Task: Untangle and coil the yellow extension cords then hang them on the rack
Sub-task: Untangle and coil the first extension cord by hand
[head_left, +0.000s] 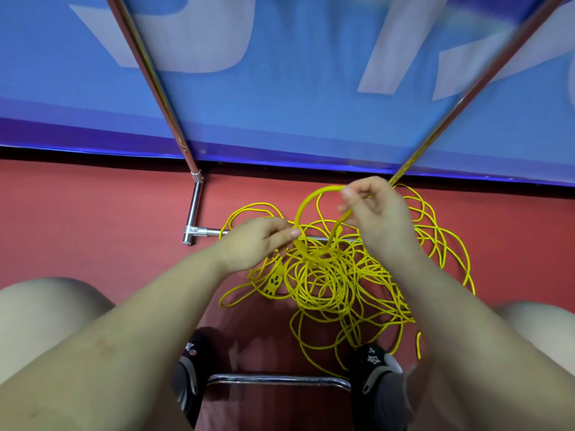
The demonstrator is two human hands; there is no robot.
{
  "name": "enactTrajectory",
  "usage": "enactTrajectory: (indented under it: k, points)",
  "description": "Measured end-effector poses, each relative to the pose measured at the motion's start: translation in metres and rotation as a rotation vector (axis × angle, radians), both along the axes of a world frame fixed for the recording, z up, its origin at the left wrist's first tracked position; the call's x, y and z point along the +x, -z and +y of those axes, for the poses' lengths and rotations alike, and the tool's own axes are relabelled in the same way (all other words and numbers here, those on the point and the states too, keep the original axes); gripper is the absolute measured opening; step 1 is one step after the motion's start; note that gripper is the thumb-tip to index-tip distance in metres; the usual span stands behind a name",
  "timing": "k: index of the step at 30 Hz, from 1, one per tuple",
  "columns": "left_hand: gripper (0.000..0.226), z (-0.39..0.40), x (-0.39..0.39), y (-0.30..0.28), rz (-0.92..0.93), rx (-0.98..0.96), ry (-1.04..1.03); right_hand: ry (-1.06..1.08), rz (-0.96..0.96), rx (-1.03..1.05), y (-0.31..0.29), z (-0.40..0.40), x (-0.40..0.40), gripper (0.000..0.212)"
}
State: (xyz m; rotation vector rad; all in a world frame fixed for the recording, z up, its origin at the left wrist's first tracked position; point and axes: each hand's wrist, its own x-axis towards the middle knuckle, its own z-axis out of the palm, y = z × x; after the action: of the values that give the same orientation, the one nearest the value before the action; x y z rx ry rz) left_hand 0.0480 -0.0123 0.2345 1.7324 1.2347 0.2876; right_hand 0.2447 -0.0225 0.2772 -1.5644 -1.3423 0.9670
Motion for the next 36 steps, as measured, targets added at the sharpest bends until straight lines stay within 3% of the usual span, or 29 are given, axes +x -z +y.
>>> enactTrajectory:
  k: [3, 5, 8, 12, 17, 19, 23, 28, 30, 33, 36]
  points:
    - [0.032, 0.001, 0.000, 0.000, -0.031, -0.003, -0.038, 0.202, 0.020, -0.014, -0.002, 0.009, 0.018, 0.011]
    - [0.031, 0.004, -0.002, -0.001, -0.076, -0.001, -0.099, 0.271, -0.084, -0.055, 0.004, 0.012, 0.028, 0.008]
    - [0.036, 0.006, -0.002, -0.005, -0.102, 0.008, -0.113, 0.269, -0.228, -0.170, 0.017, 0.012, 0.036, 0.020]
    - [0.031, 0.006, 0.001, -0.010, -0.120, 0.036, -0.123, 0.167, -0.374, -0.317, 0.021, 0.010, 0.036, 0.027]
    - [0.035, 0.006, 0.003, -0.015, -0.090, 0.119, -0.105, -0.091, -0.542, -0.667, 0.022, 0.005, 0.028, 0.060]
    - [0.033, 0.008, 0.001, -0.012, -0.071, 0.156, -0.099, -0.200, -0.565, -0.726, 0.023, 0.004, 0.025, 0.054]
    - [0.032, 0.011, -0.005, -0.006, 0.071, 0.155, -0.146, -0.195, -0.397, -0.446, 0.020, 0.002, 0.023, 0.030]
    - [0.021, 0.009, -0.007, 0.012, 0.371, -0.080, -0.072, -0.207, -0.260, -0.124, 0.021, 0.002, 0.017, 0.014]
    - [0.031, 0.007, -0.005, 0.018, 0.307, -0.137, -0.086, -0.227, -0.216, -0.035, 0.020, 0.000, 0.012, 0.016]
    - [0.049, 0.004, 0.002, 0.015, 0.063, -0.106, -0.080, -0.243, -0.074, -0.022, 0.016, -0.001, 0.007, 0.020]
    - [0.038, 0.004, 0.009, 0.008, -0.114, -0.028, -0.066, -0.254, 0.025, -0.054, 0.013, 0.000, 0.003, 0.026]
